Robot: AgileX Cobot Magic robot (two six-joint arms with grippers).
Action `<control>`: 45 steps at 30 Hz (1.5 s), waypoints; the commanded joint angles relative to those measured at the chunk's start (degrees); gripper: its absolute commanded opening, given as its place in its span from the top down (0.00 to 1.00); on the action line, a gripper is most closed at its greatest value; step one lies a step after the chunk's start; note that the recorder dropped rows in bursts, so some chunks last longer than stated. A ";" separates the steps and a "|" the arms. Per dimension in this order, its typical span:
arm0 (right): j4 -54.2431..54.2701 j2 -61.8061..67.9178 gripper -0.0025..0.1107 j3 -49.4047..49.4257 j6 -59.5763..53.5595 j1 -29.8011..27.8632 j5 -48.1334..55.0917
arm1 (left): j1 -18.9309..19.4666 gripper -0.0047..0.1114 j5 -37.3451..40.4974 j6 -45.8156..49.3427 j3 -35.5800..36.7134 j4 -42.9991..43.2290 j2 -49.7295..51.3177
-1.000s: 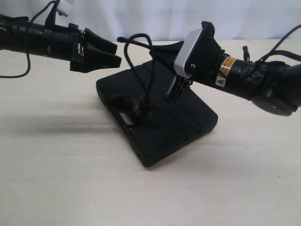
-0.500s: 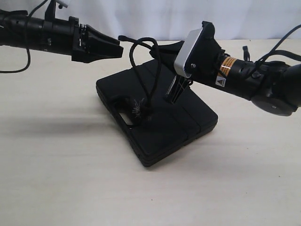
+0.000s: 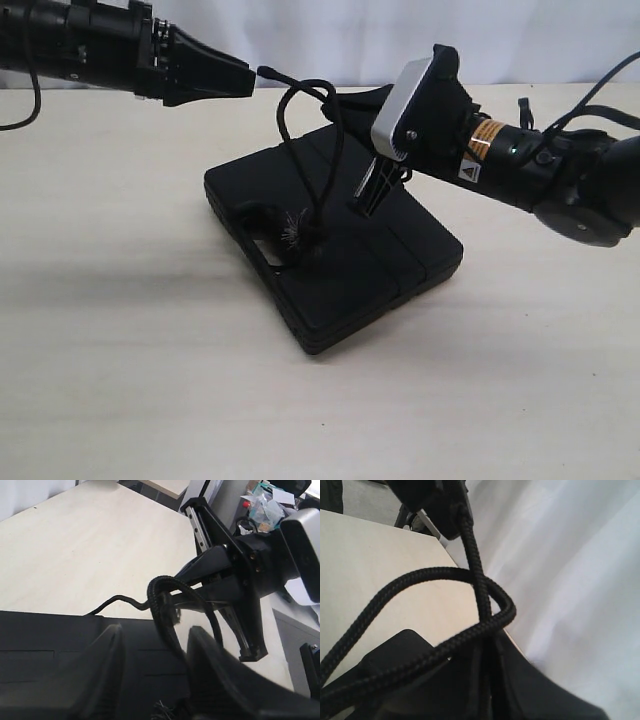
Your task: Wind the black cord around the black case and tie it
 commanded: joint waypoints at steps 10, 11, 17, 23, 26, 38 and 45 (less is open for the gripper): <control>0.46 0.17 0.94 0.17 -0.06 0.05 1.51 | -5.59 0.63 0.34 5.49 0.10 -6.43 0.70; 0.46 0.17 0.94 0.17 -0.06 0.05 1.51 | -5.59 0.64 0.34 5.78 0.10 -6.43 0.70; 1.04 0.17 0.94 0.17 1.19 0.05 1.51 | -5.59 0.92 0.34 6.83 0.10 -6.65 0.70; 1.04 0.17 0.88 0.17 2.71 0.05 2.44 | -5.59 0.96 0.34 7.20 0.10 -6.52 0.70; 1.04 0.17 0.73 0.17 3.56 0.05 6.30 | -5.59 0.96 0.34 7.41 0.10 -6.52 0.70; 8.47 -17.45 0.37 0.17 -10.54 0.05 34.82 | -5.59 0.96 0.34 7.76 0.10 -6.52 0.70; 3.99 -23.52 0.55 0.29 5.21 4.34 34.08 | -5.59 0.96 0.34 7.76 0.10 -6.00 0.70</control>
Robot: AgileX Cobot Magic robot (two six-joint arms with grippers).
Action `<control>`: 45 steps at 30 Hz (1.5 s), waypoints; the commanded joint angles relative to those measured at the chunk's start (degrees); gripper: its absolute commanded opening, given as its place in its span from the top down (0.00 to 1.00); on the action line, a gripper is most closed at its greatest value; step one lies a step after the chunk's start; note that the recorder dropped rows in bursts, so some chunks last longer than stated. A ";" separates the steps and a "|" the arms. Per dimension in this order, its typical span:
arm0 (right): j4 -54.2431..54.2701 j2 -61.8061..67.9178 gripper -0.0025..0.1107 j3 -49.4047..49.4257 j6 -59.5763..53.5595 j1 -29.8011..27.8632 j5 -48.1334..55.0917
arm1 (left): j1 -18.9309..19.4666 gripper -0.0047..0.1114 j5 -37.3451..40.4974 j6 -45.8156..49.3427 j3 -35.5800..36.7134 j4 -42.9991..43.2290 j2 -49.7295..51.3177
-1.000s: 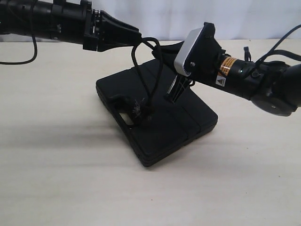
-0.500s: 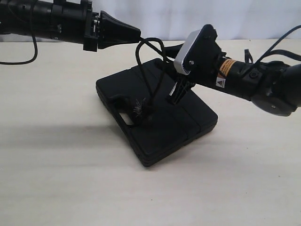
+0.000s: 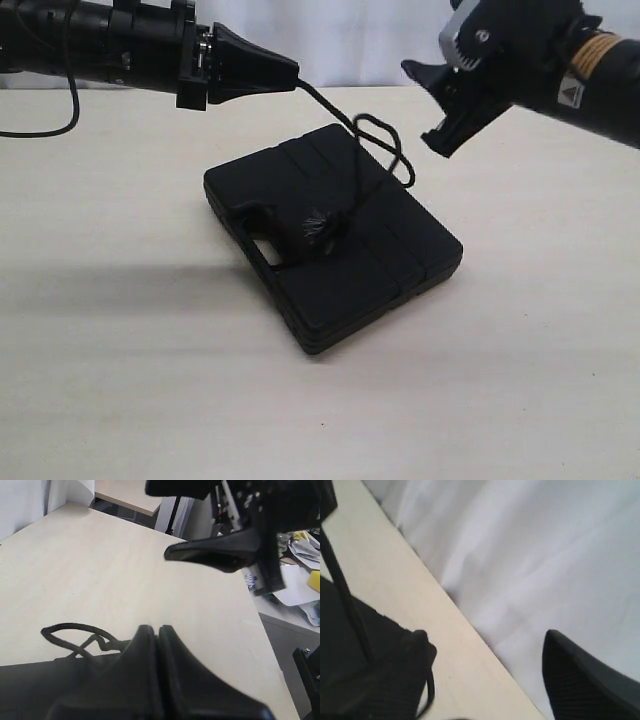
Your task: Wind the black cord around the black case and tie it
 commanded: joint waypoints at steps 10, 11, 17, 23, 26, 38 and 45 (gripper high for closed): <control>-5.12 7.38 0.58 0.27 1.95 10.41 -3.99 | -0.10 0.96 0.34 0.29 0.10 0.08 0.21; -4.72 7.97 0.58 0.27 0.95 10.41 -5.07 | -0.10 0.96 0.34 0.29 0.10 0.08 0.21; 1.20 11.25 0.58 -0.25 -5.92 10.41 -9.42 | -0.10 0.96 0.34 0.29 0.10 0.08 0.21; 11.57 13.35 0.70 -3.23 -9.69 10.41 -9.30 | -0.10 0.96 0.34 0.40 0.10 1.05 0.21; 11.57 13.35 0.94 -4.12 -9.89 10.41 -8.40 | -0.10 0.96 0.34 0.40 0.10 1.33 0.21; 15.28 12.34 0.94 -4.22 -9.51 9.95 -5.46 | -0.10 0.96 0.34 0.40 0.10 1.60 0.21; 19.98 7.95 0.94 -4.25 -6.76 4.98 -1.41 | -0.10 0.70 0.34 0.40 0.10 1.71 0.21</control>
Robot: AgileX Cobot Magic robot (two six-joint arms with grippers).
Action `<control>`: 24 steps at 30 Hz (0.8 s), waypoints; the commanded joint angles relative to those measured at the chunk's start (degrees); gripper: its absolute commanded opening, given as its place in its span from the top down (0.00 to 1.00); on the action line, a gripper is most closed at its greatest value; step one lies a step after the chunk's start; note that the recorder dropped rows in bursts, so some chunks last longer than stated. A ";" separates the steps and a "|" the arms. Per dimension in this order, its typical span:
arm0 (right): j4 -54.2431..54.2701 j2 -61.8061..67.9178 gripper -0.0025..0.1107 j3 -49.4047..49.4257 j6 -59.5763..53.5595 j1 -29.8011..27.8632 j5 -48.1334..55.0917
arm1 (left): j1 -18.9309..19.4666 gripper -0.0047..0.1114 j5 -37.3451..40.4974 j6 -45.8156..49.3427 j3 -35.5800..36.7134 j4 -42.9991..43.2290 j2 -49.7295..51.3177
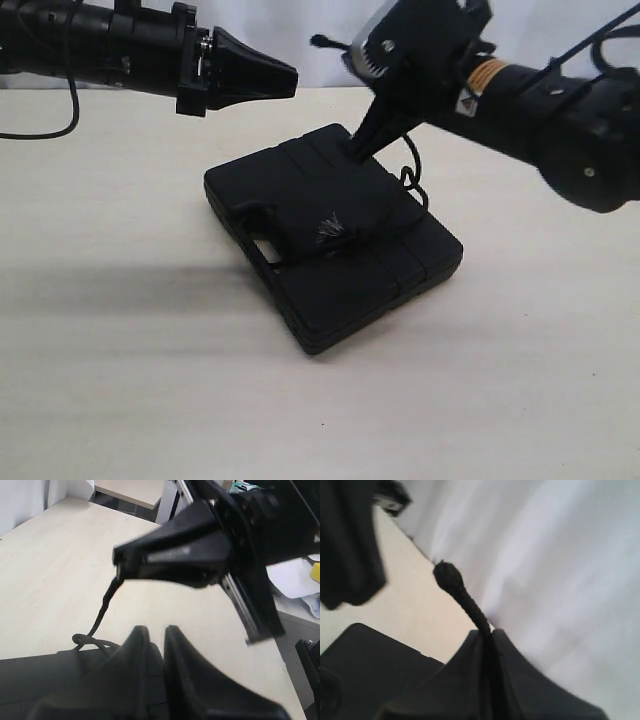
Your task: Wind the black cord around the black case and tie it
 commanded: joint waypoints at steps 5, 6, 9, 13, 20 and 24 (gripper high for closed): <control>8.56 -3.89 0.94 -0.49 1.99 -6.05 5.02 | -0.10 0.46 0.81 -5.45 0.10 4.08 0.21; 10.04 -4.02 0.94 -0.49 1.87 -7.24 5.46 | -0.10 0.46 0.81 -7.50 0.10 5.04 0.21; 11.86 -4.16 0.94 -0.49 1.97 -12.33 6.28 | -0.10 0.52 0.80 -21.29 0.10 12.94 0.21; 12.13 -3.72 0.94 -0.49 2.09 -18.60 6.51 | -1.56 0.62 -11.63 -43.69 0.64 32.51 0.77; 12.13 -1.47 0.94 -0.49 1.44 -23.65 7.69 | -4.41 0.63 -18.97 -49.40 6.91 37.52 3.54; 12.13 0.71 0.94 -0.49 1.44 -24.12 8.09 | -4.15 0.63 -17.18 -57.30 7.24 37.31 3.54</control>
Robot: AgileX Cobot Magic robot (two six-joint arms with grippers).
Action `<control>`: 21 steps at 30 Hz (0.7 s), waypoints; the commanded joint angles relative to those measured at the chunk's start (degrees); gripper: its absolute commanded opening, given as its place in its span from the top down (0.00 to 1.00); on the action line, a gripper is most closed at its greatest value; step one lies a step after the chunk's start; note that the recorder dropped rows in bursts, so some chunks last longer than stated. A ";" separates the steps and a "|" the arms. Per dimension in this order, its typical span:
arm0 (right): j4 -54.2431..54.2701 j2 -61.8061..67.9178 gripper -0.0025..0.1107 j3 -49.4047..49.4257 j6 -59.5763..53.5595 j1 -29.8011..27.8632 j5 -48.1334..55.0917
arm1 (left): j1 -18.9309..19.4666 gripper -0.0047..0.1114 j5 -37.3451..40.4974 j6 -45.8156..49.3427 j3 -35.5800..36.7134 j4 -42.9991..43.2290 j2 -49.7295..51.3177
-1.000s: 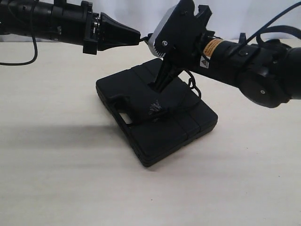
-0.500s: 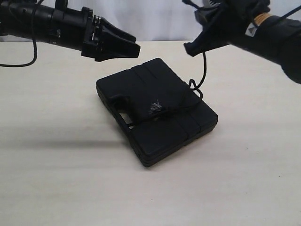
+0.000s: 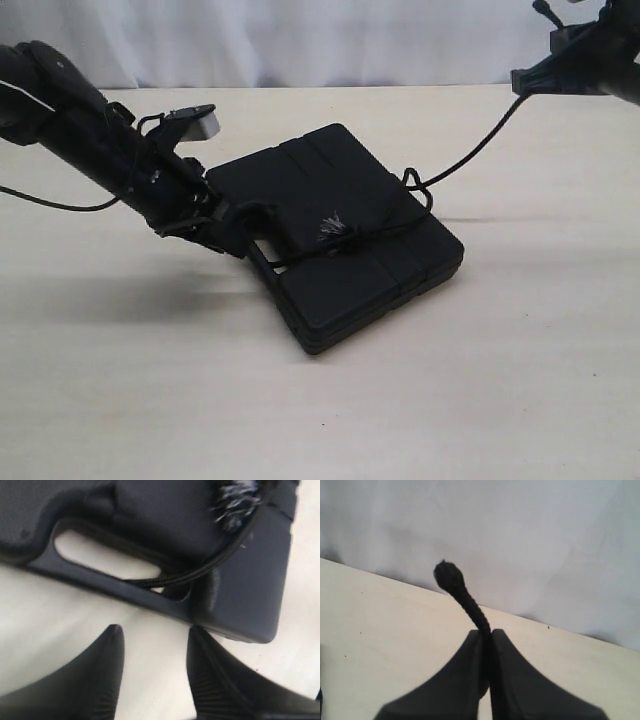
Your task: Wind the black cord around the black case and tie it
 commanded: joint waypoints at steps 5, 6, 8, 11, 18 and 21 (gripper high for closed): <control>0.00 3.69 0.94 -0.40 -0.02 -0.58 1.06 | 0.00 0.63 0.48 -7.39 1.29 -1.11 -0.12; 0.00 3.88 0.94 -0.40 -0.02 -0.58 1.06 | 0.00 0.63 -1.36 -7.39 1.80 -3.04 -0.12; 0.00 3.99 0.94 -0.40 -0.02 -0.58 1.48 | 0.00 0.63 -5.77 -7.39 3.07 -8.60 -0.12; 0.00 3.99 0.94 -0.40 0.24 -0.58 2.64 | 0.00 0.63 -14.11 -8.10 5.11 -12.90 -0.12; 0.00 3.99 0.94 -0.40 0.22 -0.58 2.25 | 0.00 0.63 -24.94 -15.05 7.05 -15.07 0.42; 0.00 3.99 0.94 -0.40 0.22 -0.58 2.10 | 0.00 0.63 -22.85 -13.69 7.05 -19.00 1.02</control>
